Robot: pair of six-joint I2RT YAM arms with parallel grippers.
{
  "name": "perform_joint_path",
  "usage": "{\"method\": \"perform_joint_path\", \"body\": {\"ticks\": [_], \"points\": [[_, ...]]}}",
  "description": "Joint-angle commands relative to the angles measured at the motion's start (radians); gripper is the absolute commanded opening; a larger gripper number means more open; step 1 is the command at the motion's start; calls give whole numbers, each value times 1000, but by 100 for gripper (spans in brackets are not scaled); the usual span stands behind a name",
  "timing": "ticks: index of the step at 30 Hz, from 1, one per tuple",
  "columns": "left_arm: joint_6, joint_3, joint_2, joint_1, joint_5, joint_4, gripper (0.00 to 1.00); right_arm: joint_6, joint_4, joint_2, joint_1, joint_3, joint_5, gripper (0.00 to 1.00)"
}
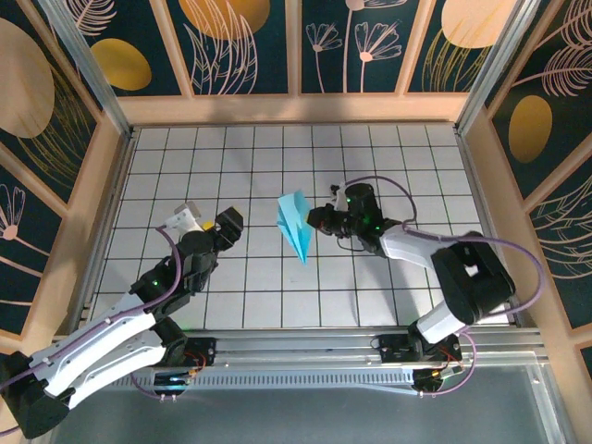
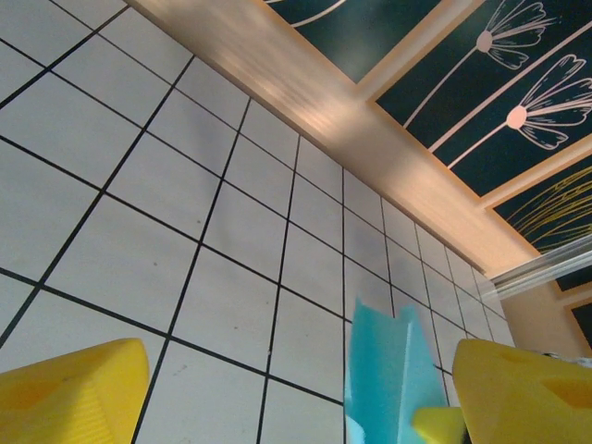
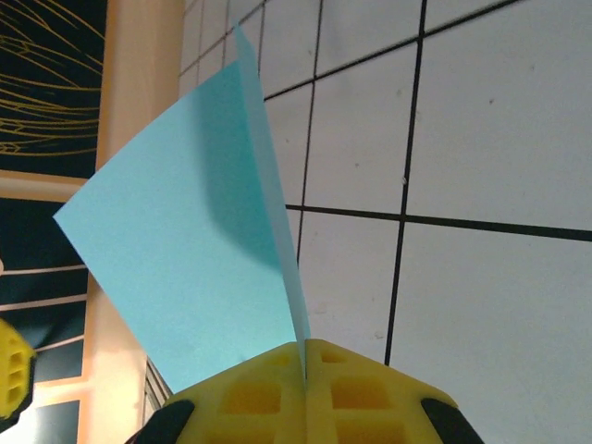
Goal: Fold a paper plane with a square sheet of paper (fold left side to right side)
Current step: Turn over the paper plane at the center of the table.
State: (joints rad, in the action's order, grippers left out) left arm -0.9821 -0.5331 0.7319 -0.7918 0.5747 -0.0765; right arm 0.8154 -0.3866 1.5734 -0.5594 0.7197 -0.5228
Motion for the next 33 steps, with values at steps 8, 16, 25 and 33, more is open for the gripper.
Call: {"method": "perform_joint_path", "body": {"ticks": [8,16,25,33], "points": [[-21,-1,24,2,8,-14,86,16,-110,210,-39,49,-48,0],[-30,-9,75,2,-16,-13,88,-56,13,209,-18,35,36,4],[-57,-53,221,2,-84,-18,90,-122,153,164,-11,47,117,16],[-41,-89,316,3,-135,-3,90,-160,230,109,-13,63,161,25]]}}
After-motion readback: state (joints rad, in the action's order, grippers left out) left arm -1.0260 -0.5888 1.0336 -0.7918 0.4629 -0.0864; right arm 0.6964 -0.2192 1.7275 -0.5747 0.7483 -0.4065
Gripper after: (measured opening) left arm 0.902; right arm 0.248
